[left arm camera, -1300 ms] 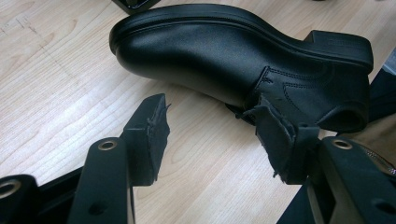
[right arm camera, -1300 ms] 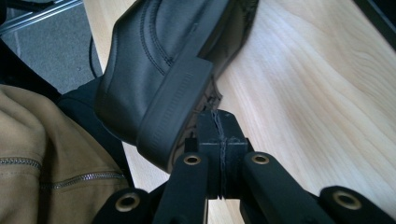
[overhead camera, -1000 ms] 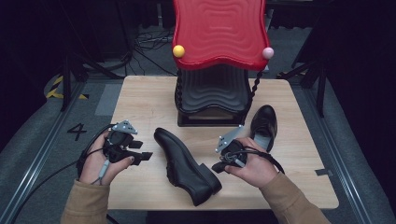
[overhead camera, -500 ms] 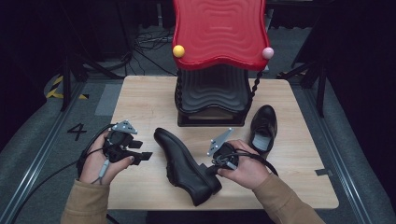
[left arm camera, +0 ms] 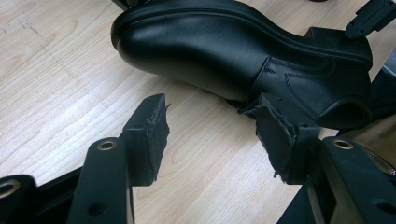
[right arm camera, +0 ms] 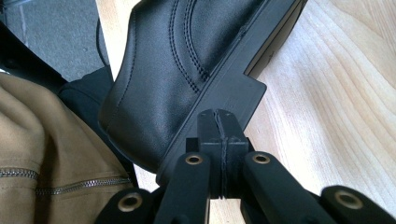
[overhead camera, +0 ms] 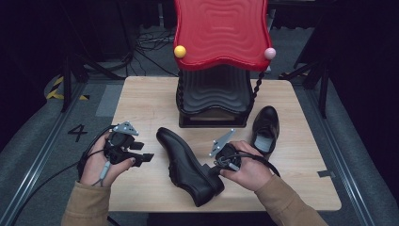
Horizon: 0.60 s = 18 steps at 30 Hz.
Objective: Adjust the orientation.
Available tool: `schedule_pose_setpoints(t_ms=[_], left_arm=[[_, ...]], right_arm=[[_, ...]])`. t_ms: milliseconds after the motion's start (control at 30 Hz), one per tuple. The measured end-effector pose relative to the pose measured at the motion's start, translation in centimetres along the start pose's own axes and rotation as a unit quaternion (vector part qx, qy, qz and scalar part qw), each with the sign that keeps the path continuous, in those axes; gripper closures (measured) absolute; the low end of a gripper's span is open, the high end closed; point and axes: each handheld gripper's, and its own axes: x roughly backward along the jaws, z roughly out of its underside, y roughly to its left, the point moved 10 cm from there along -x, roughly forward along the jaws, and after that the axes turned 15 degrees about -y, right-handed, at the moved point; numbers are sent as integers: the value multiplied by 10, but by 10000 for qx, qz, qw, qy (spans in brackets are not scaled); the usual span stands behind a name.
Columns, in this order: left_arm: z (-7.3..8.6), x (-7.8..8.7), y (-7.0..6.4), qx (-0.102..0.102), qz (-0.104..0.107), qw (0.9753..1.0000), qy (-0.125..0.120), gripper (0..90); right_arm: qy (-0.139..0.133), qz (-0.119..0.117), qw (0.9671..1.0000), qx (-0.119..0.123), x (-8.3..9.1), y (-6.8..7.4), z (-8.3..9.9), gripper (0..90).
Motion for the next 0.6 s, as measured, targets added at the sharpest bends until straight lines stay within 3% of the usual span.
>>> schedule_pose_setpoints(t_ms=[267, 600], left_arm=[[0, 0, 1, 16, -4, 10000, -10, 442], [0, -1, 1, 2, 1, 10000, 1, 442]], right_arm=[[-16, 105, 9999, -55, 3, -6, 2, 900], [133, 672, 9975, -199, 12, -32, 14, 900]])
